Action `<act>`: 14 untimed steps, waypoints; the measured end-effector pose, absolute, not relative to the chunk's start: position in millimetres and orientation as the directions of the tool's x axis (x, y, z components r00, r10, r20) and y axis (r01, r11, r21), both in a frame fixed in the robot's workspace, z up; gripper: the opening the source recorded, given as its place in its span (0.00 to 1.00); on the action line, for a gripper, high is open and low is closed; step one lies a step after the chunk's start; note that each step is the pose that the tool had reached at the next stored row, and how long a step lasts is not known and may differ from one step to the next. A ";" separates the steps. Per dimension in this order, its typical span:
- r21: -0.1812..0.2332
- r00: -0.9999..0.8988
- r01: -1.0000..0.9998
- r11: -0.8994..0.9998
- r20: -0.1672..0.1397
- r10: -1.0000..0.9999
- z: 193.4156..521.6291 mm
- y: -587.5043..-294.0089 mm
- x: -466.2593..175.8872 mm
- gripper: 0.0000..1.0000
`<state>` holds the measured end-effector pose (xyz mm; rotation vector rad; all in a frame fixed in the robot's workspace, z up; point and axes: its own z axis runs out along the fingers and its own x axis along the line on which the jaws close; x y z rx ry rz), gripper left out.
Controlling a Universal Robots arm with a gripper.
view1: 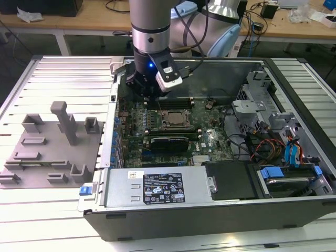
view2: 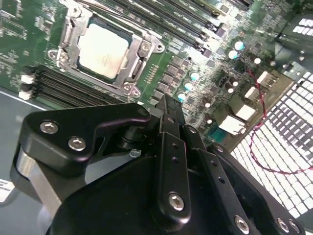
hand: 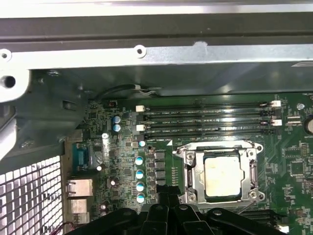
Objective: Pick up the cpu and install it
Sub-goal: 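Install the first cpu locking lever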
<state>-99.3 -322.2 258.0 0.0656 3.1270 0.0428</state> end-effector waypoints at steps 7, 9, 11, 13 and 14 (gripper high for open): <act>0.064 -0.999 0.042 0.997 0.000 0.042 257.6 -322.2 -99.2 0.11; 0.078 -0.999 0.042 0.996 0.000 0.042 257.3 -322.2 -99.4 0.11; 0.106 -0.999 0.042 0.993 0.002 0.042 256.6 -322.2 -99.8 0.11; 0.153 -0.999 0.042 0.987 0.004 0.042 256.2 -322.4 -99.8 0.11; 0.173 -0.999 0.042 0.984 0.004 0.042 256.1 -322.4 -99.9 0.11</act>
